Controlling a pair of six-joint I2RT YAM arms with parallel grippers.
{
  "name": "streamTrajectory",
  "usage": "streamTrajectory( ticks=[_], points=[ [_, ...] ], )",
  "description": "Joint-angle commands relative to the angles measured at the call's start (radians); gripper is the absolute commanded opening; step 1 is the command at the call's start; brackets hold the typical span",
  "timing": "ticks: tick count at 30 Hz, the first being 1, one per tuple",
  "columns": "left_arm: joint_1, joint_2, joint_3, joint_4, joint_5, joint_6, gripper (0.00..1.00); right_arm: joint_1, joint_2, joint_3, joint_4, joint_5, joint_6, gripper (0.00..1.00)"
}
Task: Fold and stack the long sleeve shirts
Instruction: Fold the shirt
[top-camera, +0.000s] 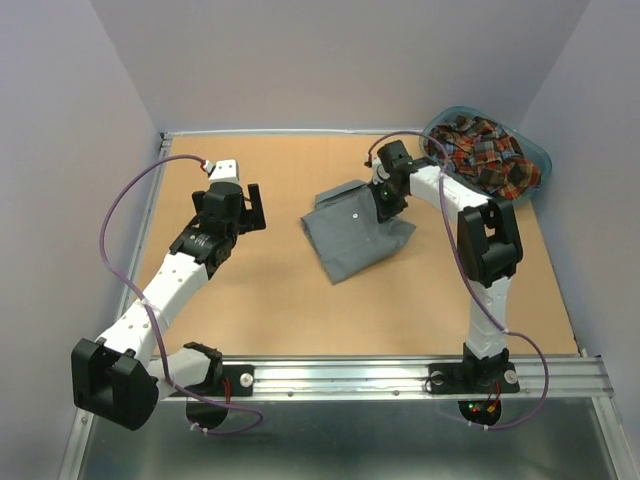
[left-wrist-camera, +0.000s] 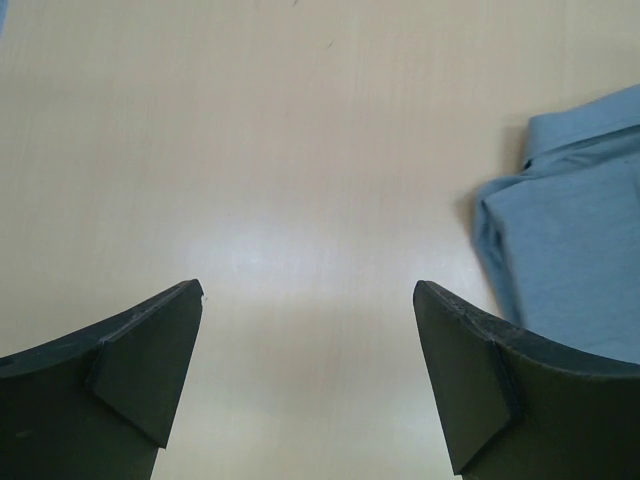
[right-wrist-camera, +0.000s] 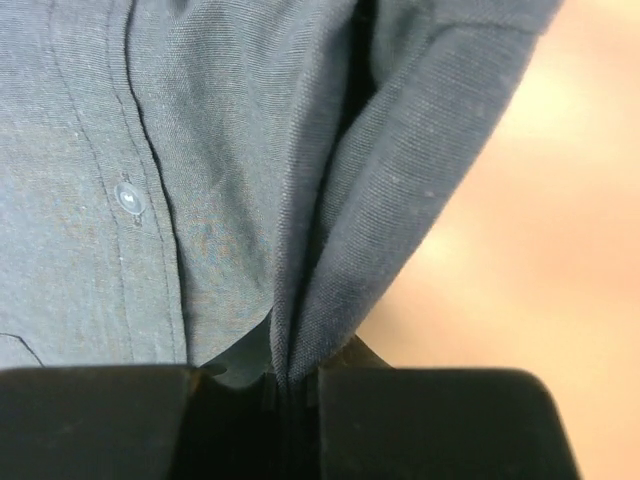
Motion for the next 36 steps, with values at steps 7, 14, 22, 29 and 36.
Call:
streamTrajectory(
  ticks=[7, 14, 22, 29, 36],
  points=[
    [0.004, -0.087, -0.019, 0.026, -0.060, 0.006, 0.98, -0.004, -0.006, 0.427, -0.343, 0.582, -0.314, 0.01],
    [0.005, -0.083, -0.024, 0.030, -0.099, 0.000, 0.98, -0.001, 0.014, 0.561, -0.205, 1.166, -0.441, 0.00],
    [0.014, -0.078, -0.024, 0.032, -0.094, -0.006, 0.98, 0.077, -0.004, 0.420, 0.027, 1.400, -0.604, 0.01],
    [0.020, -0.090, -0.029, 0.037, -0.095, -0.009, 0.98, 0.201, 0.155, 0.200, 0.025, 1.408, -0.458, 0.01],
    [0.030, -0.098, -0.026, 0.037, -0.097, -0.013, 0.98, 0.400, 0.261, 0.186, -0.024, 1.305, -0.329, 0.01]
  ],
)
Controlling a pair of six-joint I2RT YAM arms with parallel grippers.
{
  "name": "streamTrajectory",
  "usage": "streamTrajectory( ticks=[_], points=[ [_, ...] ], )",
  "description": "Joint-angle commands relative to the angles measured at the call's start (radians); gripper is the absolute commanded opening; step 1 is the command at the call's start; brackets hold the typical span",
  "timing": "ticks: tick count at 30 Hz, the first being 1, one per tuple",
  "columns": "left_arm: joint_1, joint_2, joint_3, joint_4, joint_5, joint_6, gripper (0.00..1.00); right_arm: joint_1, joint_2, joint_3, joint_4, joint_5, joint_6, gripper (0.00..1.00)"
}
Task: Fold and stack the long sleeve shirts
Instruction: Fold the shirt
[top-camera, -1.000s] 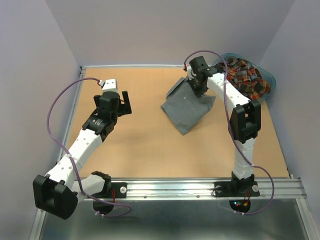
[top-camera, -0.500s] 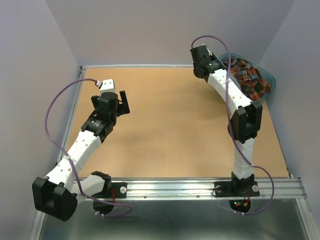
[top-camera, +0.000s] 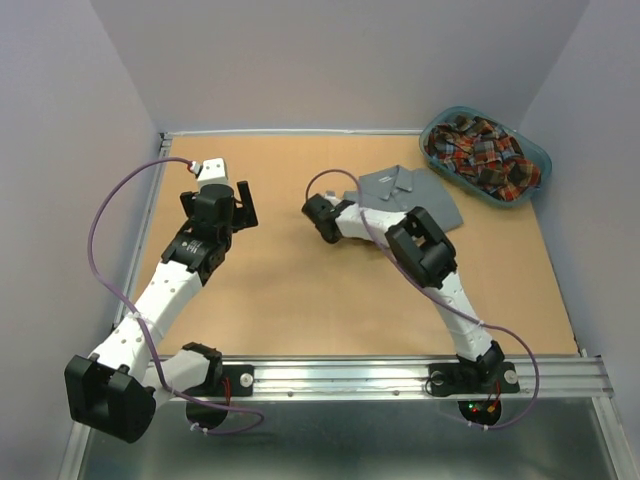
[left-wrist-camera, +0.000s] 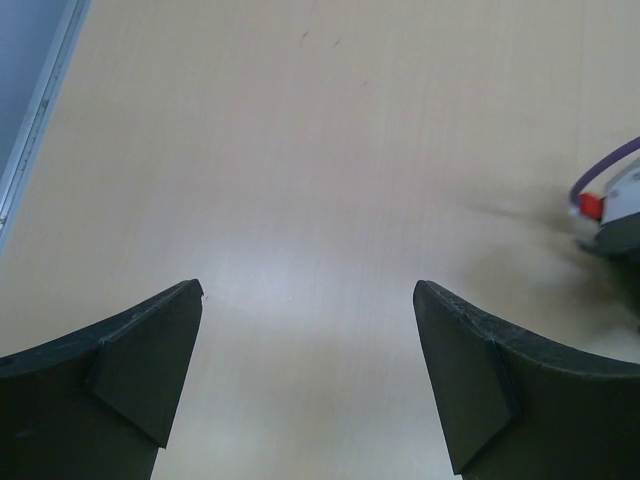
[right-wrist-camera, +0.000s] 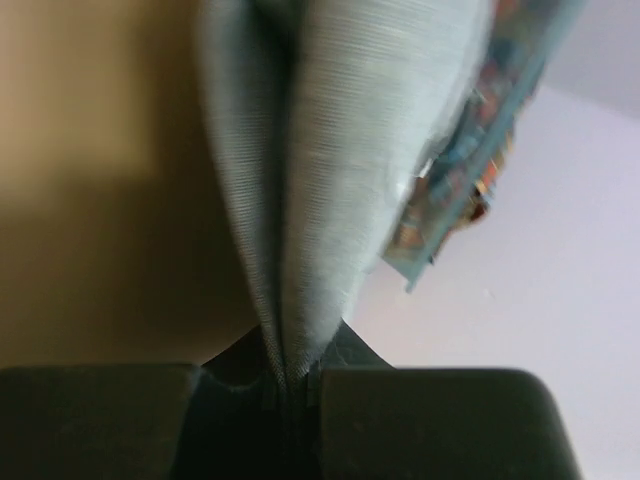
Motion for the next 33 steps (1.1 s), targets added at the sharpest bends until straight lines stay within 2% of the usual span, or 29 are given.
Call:
streamTrajectory(
  ticks=[1, 5, 8, 10, 13, 14, 18, 19, 25, 29, 33],
  points=[
    [0.013, -0.035, -0.011, 0.036, -0.023, -0.008, 0.98, 0.108, -0.028, 0.029, -0.036, -0.047, 0.118, 0.01],
    [0.016, -0.038, -0.014, 0.041, -0.015, -0.008, 0.98, 0.146, 0.017, 0.084, -0.116, -0.130, 0.225, 0.01],
    [0.019, -0.035, -0.011, 0.041, -0.009, -0.010, 0.98, 0.163, 0.043, 0.118, -0.151, -0.202, 0.273, 0.07],
    [0.024, -0.038, -0.014, 0.042, -0.011, -0.013, 0.98, 0.178, 0.046, 0.141, -0.172, -0.260, 0.295, 0.16],
    [0.028, -0.044, -0.015, 0.047, -0.011, -0.016, 0.98, 0.212, 0.035, 0.194, -0.185, -0.335, 0.338, 0.36],
    [0.031, -0.047, -0.017, 0.050, -0.009, -0.019, 0.98, 0.223, 0.026, 0.219, -0.185, -0.365, 0.362, 0.50],
    [0.044, -0.066, -0.026, 0.065, -0.008, -0.031, 0.98, 0.249, -0.055, 0.245, -0.186, -0.538, 0.428, 0.64],
    [0.048, -0.075, -0.029, 0.073, -0.005, -0.036, 0.98, 0.247, -0.101, 0.244, -0.182, -0.599, 0.454, 0.66],
    [0.070, -0.072, -0.041, 0.116, 0.090, -0.082, 0.98, 0.244, -0.267, 0.092, -0.088, -0.632, 0.483, 0.67],
    [0.070, -0.024, -0.020, 0.114, 0.173, -0.148, 0.98, 0.191, -0.441, -0.043, -0.004, -0.708, 0.532, 0.66],
    [0.068, 0.042, -0.006, 0.145, 0.326, -0.235, 0.97, 0.087, -0.573, -0.212, 0.090, -0.799, 0.603, 0.56]
  ],
)
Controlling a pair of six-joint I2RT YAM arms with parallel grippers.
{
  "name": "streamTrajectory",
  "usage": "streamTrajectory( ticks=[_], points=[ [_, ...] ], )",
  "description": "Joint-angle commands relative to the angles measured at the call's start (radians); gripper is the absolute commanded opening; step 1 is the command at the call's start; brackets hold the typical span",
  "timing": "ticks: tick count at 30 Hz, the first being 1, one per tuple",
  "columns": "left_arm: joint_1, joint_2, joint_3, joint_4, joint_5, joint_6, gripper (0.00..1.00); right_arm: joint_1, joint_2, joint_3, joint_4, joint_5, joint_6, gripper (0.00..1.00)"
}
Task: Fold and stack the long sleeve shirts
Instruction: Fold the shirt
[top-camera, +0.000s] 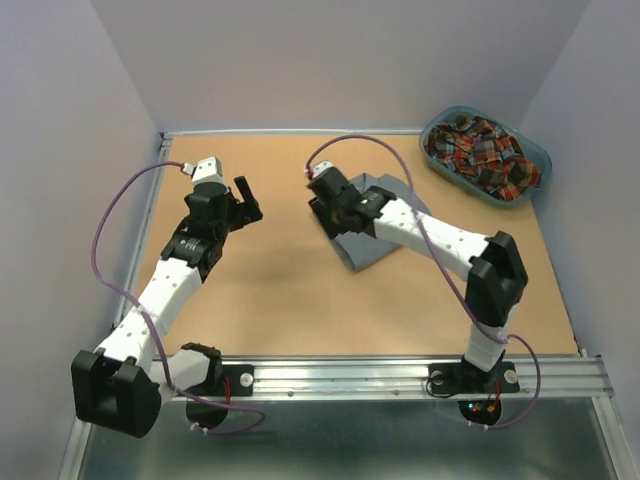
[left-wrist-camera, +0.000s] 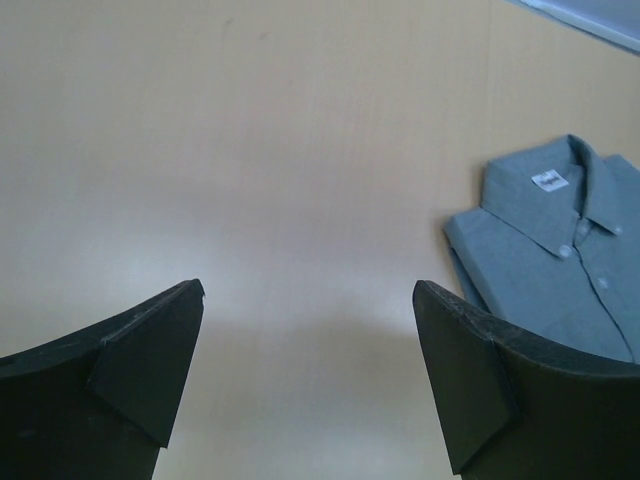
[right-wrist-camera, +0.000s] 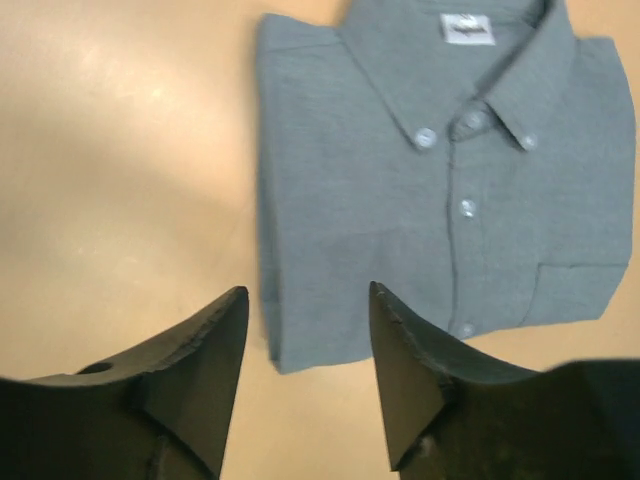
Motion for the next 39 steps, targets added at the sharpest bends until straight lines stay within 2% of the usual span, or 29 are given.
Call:
streamTrajectory(
  ticks=[1, 3, 5, 6, 9, 13, 14, 16, 17, 18, 20, 24, 28, 33, 36, 37, 38, 39],
  points=[
    [-0.002, 0.084, 0.028, 0.087, 0.183, -0.116, 0.96, -0.123, -0.120, -0.151, 0.168, -0.142, 0.105, 0.54],
    [-0.021, 0.149, 0.035, 0.128, 0.251, -0.163, 0.93, -0.186, -0.189, -0.264, 0.224, -0.197, 0.140, 0.47],
    [-0.076, 0.199, 0.046, 0.141, 0.251, -0.192, 0.91, -0.229, -0.225, -0.338, 0.303, -0.253, 0.163, 0.42],
    [-0.096, 0.255, 0.060, 0.196, 0.254, -0.221, 0.91, -0.240, -0.249, -0.400, 0.328, -0.265, 0.185, 0.36],
    [-0.162, 0.346, 0.109, 0.247, 0.268, -0.284, 0.86, -0.260, -0.263, -0.499, 0.417, -0.332, 0.216, 0.31],
    [-0.225, 0.511, 0.186, 0.328, 0.236, -0.361, 0.74, -0.261, -0.252, -0.591, 0.511, -0.385, 0.251, 0.31],
    [-0.236, 0.539, 0.202, 0.342, 0.236, -0.370, 0.67, -0.261, -0.245, -0.606, 0.538, -0.400, 0.256, 0.31],
    [-0.262, 0.617, 0.256, 0.356, 0.207, -0.387, 0.63, -0.261, -0.243, -0.643, 0.581, -0.437, 0.282, 0.31],
    [-0.271, 0.641, 0.272, 0.365, 0.205, -0.395, 0.52, -0.261, -0.237, -0.677, 0.598, -0.464, 0.289, 0.31],
    [-0.283, 0.683, 0.296, 0.369, 0.196, -0.401, 0.49, -0.260, -0.234, -0.695, 0.613, -0.480, 0.302, 0.31],
    [-0.291, 0.723, 0.308, 0.376, 0.193, -0.431, 0.37, -0.260, -0.219, -0.738, 0.647, -0.530, 0.320, 0.31],
    [-0.297, 0.811, 0.275, 0.411, 0.222, -0.484, 0.32, -0.260, -0.197, -0.790, 0.693, -0.607, 0.351, 0.31],
    [-0.297, 0.832, 0.207, 0.426, 0.196, -0.522, 0.28, -0.258, -0.191, -0.818, 0.701, -0.667, 0.368, 0.32],
    [-0.285, 0.826, 0.181, 0.420, 0.168, -0.509, 0.28, -0.249, -0.206, -0.814, 0.701, -0.698, 0.363, 0.39],
    [-0.279, 0.803, 0.196, 0.403, 0.160, -0.482, 0.32, -0.252, -0.269, -0.795, 0.684, -0.609, 0.349, 0.45],
    [-0.279, 0.776, 0.198, 0.390, 0.148, -0.466, 0.38, -0.254, -0.304, -0.771, 0.652, -0.551, 0.336, 0.52],
    [-0.280, 0.689, 0.177, 0.347, 0.109, -0.453, 0.67, -0.276, -0.365, -0.710, 0.568, -0.406, 0.290, 0.69],
    [-0.280, 0.688, 0.177, 0.346, 0.108, -0.453, 0.67, -0.277, -0.366, -0.709, 0.567, -0.405, 0.289, 0.69]
  ],
)
